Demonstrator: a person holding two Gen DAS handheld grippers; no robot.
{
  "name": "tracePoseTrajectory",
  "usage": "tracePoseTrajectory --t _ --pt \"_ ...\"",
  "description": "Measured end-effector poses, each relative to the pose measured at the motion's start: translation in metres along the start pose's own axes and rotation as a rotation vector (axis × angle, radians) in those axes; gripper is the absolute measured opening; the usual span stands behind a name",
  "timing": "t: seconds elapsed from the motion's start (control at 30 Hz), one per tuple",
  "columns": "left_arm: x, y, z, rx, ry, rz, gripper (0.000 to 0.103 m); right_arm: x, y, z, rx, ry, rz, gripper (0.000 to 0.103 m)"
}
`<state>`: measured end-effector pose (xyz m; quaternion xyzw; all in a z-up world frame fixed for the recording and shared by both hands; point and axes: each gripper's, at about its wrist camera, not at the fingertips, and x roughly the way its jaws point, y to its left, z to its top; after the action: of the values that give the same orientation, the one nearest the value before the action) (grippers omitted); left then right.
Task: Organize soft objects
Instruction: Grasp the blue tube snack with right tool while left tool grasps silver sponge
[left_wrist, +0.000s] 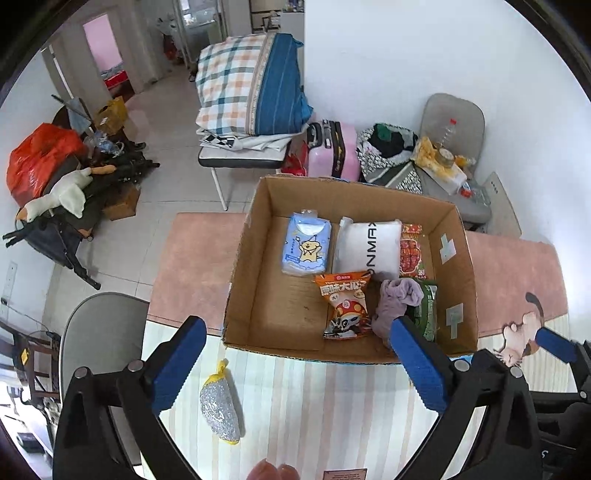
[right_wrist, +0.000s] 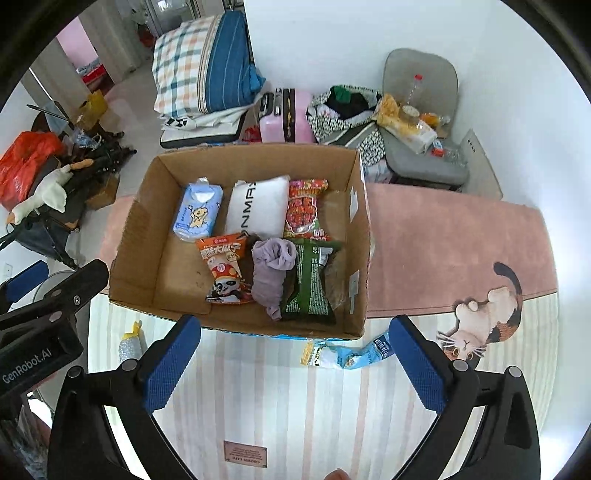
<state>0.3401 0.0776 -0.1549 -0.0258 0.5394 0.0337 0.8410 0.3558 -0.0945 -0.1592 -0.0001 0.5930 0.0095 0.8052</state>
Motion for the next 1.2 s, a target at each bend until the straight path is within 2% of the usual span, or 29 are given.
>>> tracePoseTrajectory --t 0.07,0.17,0.27,0.33,0.47,0.57,0.67,0.83,0.9,0.93,1.0,1.1,1.2 --pt "-0.001 0.002 -0.004 -0.01 0.001 0.008 0.102 -0.003 -0.002 -0.003 0.009 0.0 0.018 0.103" --pt "-0.006 0.002 -0.017 -0.041 -0.002 0.084 0.102 -0.001 -0.015 -0.013 0.064 0.005 0.051 0.103" --pt "-0.011 -0.002 -0.035 -0.074 -0.04 0.183 0.102 0.01 -0.05 -0.032 0.197 0.027 0.065 0.103" --pt "-0.007 -0.004 -0.046 -0.105 -0.04 0.2 0.102 0.026 -0.077 -0.045 0.286 0.068 0.083 0.103" --pt "0.02 -0.014 -0.064 -0.126 0.031 0.202 0.102 0.079 -0.126 -0.069 0.415 0.202 0.1 0.103" --pt "0.05 -0.022 -0.076 -0.116 0.106 0.216 0.102 0.121 -0.145 -0.08 0.472 0.291 0.132 0.103" --pt "0.068 -0.024 -0.085 -0.122 0.151 0.216 0.102 0.162 -0.159 -0.089 0.565 0.345 0.159 0.102" --pt "0.09 -0.023 -0.099 -0.119 0.202 0.224 0.102 0.204 -0.166 -0.097 0.637 0.374 0.148 0.08" --pt "0.097 -0.023 -0.104 -0.11 0.22 0.232 0.102 0.212 -0.162 -0.098 0.624 0.383 0.138 0.066" --pt "0.1 -0.022 -0.106 -0.11 0.229 0.232 0.102 0.212 -0.158 -0.098 0.602 0.379 0.116 0.064" --pt "0.106 -0.019 -0.111 -0.114 0.253 0.224 0.102 0.212 -0.15 -0.096 0.541 0.38 0.069 0.049" --pt "0.109 -0.01 -0.116 -0.116 0.271 0.209 0.102 0.212 -0.14 -0.096 0.469 0.402 0.077 0.033" --pt "0.112 0.003 -0.123 -0.119 0.308 0.157 0.102 0.207 -0.127 -0.1 0.356 0.434 0.072 0.028"
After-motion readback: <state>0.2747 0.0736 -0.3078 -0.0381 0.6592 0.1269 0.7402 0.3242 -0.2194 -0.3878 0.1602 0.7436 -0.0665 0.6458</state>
